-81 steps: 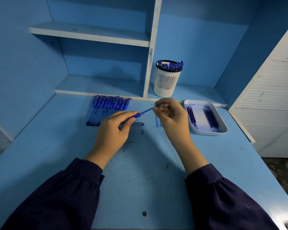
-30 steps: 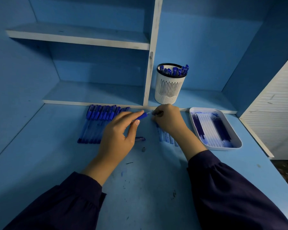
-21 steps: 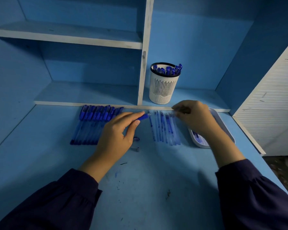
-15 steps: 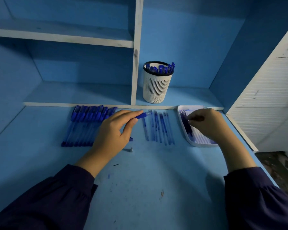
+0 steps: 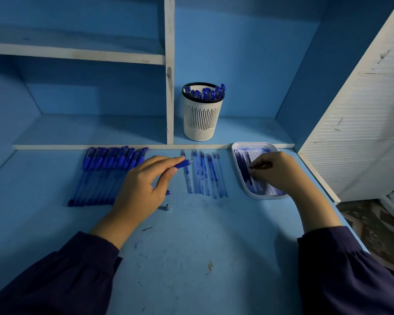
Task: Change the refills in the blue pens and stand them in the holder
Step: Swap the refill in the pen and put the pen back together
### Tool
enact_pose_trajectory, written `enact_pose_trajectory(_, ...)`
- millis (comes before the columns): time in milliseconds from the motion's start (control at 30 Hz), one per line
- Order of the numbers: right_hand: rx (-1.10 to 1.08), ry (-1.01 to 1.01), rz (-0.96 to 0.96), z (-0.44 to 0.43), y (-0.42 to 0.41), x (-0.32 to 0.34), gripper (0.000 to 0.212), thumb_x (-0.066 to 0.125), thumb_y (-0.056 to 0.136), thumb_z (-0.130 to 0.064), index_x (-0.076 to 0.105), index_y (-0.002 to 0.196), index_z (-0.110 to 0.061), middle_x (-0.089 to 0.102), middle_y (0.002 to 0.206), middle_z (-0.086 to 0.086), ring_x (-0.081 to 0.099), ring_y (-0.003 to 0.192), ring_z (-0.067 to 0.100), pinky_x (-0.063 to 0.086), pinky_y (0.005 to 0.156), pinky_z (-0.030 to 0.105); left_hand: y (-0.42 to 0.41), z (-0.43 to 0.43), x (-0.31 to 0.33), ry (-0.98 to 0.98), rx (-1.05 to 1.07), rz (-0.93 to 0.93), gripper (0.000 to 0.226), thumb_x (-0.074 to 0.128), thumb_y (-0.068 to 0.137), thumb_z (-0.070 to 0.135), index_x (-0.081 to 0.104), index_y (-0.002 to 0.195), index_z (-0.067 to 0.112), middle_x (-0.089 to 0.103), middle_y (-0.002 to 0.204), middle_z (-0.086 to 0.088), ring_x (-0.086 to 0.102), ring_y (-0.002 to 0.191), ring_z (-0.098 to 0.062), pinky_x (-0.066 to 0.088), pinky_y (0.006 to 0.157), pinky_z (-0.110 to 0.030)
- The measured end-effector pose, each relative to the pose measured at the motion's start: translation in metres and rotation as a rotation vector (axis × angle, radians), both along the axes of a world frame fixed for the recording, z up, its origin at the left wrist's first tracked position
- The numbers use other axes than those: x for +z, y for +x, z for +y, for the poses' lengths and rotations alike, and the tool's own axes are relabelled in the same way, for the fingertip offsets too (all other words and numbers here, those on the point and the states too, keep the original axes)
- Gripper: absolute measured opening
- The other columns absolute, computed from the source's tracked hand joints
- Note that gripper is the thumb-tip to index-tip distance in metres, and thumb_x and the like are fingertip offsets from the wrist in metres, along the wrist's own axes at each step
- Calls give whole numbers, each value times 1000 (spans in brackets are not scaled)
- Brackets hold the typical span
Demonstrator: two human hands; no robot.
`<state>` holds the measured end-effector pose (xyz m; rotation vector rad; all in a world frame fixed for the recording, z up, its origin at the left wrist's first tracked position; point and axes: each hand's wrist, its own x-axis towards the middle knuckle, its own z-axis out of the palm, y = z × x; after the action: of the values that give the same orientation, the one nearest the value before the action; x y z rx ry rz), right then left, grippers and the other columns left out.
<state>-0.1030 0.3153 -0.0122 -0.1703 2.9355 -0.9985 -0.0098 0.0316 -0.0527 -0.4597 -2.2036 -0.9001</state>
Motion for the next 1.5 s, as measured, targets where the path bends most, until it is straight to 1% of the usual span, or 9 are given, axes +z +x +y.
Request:
enact_pose_trajectory(67,4,27,26,-1,0,-1,12,73,79,-11,72,81,-23,67,78,-6,61,76,9,36,60,2,-1,-1,-1,2,-4,0,28,56,98,17,68,122,8,66,109,7,61,99,2,52,89,-20)
enact_pose_trajectory(200,1,47,54,-1,2,-1,13,70,80,-8,74,85,-18,66,77,-5,59,75,10,36,57,0,-1,-1,-2,-4,-11,0,28,58,97,13,67,122,7,69,109,1,64,99,-7,54,88,-25)
enact_pose_trajectory(367,-61,-88,-17,3,4,2,26,63,81,0,72,91,-22,68,82,-2,62,80,15,44,73,22,0,-1,-1,-5,-7,0,29,57,98,15,67,123,7,69,109,0,63,100,-7,53,88,-24)
enact_pose_trajectory(467,-55,-306,-24,2,10,7,30,60,85,5,73,97,-20,66,75,0,55,59,6,41,56,11,2,0,-1,-1,-12,14,30,55,98,19,66,123,7,69,108,-1,63,97,-5,54,86,-22)
enact_pose_trajectory(667,7,-897,-128,-31,27,12,22,62,88,5,73,97,-13,74,90,5,64,81,13,53,76,17,10,2,1,18,-20,37,30,54,98,19,66,123,8,71,103,-1,65,84,-9,55,74,-26)
enact_pose_trajectory(867,-77,-1317,-85,-72,47,11,13,66,83,5,67,86,-8,70,72,0,60,62,10,50,64,16,12,6,3,23,-52,39,29,56,97,17,66,123,9,71,102,1,65,80,-8,55,70,-27)
enact_pose_trajectory(1167,-41,-1301,-37,-86,57,6,13,67,84,4,68,83,-9,71,77,4,59,60,11,52,66,20,11,7,2,57,-52,43,29,54,98,17,67,122,8,69,101,3,63,82,-6,55,72,-27)
enact_pose_trajectory(1333,-55,-1315,-37,-87,57,3,10,68,84,3,68,84,-8,70,76,4,58,61,12,52,68,21,10,6,2,41,-48,53,29,55,98,17,67,122,6,67,103,7,60,89,5,54,76,-20)
enact_pose_trajectory(1500,-51,-1297,-6,-88,57,-1,9,69,83,2,68,84,-7,70,76,5,61,66,13,52,69,20,10,5,0,47,-60,48,28,56,98,17,67,122,8,70,99,1,65,79,-14,55,66,-33)
